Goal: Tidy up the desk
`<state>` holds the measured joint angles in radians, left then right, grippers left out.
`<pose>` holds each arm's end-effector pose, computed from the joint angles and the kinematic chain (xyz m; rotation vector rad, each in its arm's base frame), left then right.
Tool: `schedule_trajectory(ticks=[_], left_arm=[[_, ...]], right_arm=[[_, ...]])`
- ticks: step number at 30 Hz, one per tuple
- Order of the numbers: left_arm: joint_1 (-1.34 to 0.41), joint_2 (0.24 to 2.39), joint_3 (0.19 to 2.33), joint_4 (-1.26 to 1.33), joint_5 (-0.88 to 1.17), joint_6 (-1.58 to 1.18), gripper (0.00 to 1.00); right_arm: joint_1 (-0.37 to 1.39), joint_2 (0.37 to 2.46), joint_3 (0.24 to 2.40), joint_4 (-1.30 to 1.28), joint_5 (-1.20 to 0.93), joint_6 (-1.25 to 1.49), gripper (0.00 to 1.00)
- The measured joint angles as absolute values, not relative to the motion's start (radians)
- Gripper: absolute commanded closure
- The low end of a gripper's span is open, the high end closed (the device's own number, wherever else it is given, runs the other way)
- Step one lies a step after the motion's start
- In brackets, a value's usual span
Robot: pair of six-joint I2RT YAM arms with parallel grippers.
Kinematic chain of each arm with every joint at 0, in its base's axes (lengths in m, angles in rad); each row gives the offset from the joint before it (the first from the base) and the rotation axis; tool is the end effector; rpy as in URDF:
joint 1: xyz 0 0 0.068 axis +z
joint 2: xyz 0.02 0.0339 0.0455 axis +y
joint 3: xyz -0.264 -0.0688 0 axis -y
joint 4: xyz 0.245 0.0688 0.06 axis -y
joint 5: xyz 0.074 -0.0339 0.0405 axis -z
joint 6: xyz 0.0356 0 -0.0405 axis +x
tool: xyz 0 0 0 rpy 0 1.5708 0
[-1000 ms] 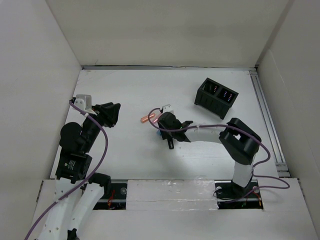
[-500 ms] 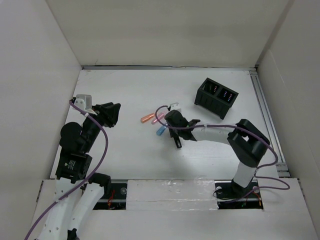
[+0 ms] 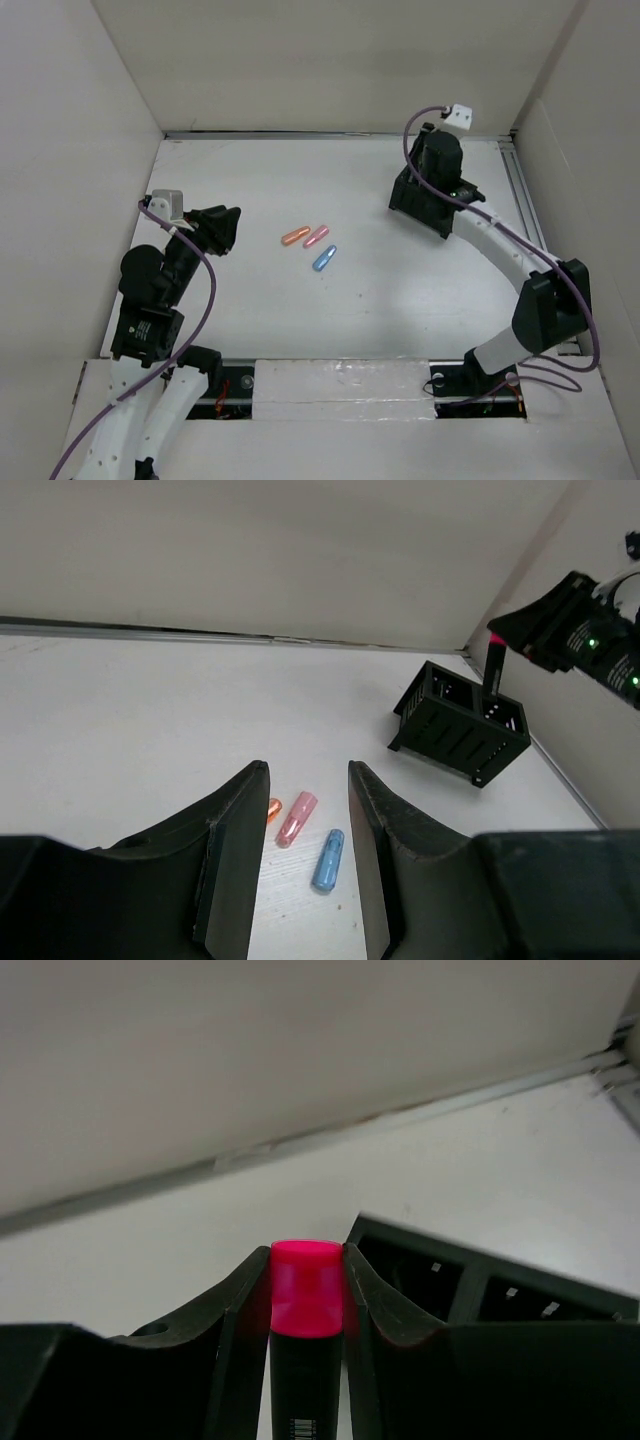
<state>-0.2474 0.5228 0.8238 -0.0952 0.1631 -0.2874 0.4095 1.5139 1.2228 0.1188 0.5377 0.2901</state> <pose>0.1094 -0.0336 0.3976 0.1114 1.3855 -0.5586 0.3374 0.1266 0.3463 0.2874 1.6946 0.0492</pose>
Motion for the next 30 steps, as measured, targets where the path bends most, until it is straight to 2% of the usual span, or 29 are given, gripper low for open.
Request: schedule_trajectory(ticks=[7, 13, 30], left_arm=[[-0.247, 0.518, 0.824, -0.095, 0.164, -0.287, 0.66], [-0.247, 0.513, 0.824, -0.095, 0.164, -0.287, 0.66], [-0.247, 0.516, 0.824, -0.096, 0.161, -0.285, 0.67]], right_arm=[[0.280, 1.708, 1.375, 0.219, 0.648, 0.214, 0.78], [0.267, 1.830, 1.391, 0.255, 0.712, 0.126, 0.79], [0.347, 1.868, 1.358, 0.301, 0.831, 0.085, 0.71]])
